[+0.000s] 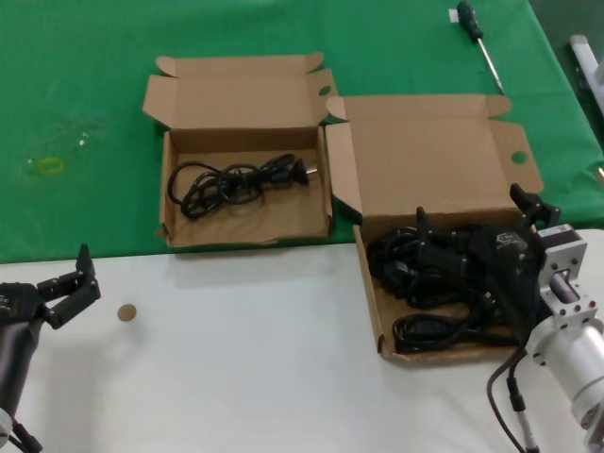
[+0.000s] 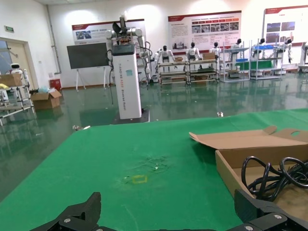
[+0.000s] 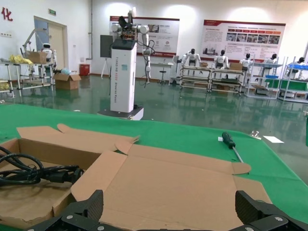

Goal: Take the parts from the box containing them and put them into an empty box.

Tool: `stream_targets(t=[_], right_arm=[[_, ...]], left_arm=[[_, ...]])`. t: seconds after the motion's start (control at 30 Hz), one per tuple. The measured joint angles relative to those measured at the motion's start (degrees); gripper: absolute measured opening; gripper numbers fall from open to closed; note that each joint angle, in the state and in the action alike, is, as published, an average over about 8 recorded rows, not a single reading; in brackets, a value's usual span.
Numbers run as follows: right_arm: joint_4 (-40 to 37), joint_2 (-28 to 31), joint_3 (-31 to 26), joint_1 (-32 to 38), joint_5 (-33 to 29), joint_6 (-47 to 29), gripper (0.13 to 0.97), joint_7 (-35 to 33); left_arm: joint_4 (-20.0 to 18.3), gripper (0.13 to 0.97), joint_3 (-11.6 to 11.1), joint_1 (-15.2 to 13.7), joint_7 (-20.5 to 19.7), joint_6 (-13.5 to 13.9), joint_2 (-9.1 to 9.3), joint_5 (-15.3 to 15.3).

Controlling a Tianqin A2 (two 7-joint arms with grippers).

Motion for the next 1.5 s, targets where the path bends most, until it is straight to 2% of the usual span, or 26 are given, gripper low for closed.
stream_targets(t=[1.5], right_arm=[[0.00, 0.00, 0.00, 0.00, 0.00, 0.00, 0.966, 0.00]], left_arm=[[0.00, 0.966, 0.00, 0.00, 0.00, 0.00, 0.00, 0.00]])
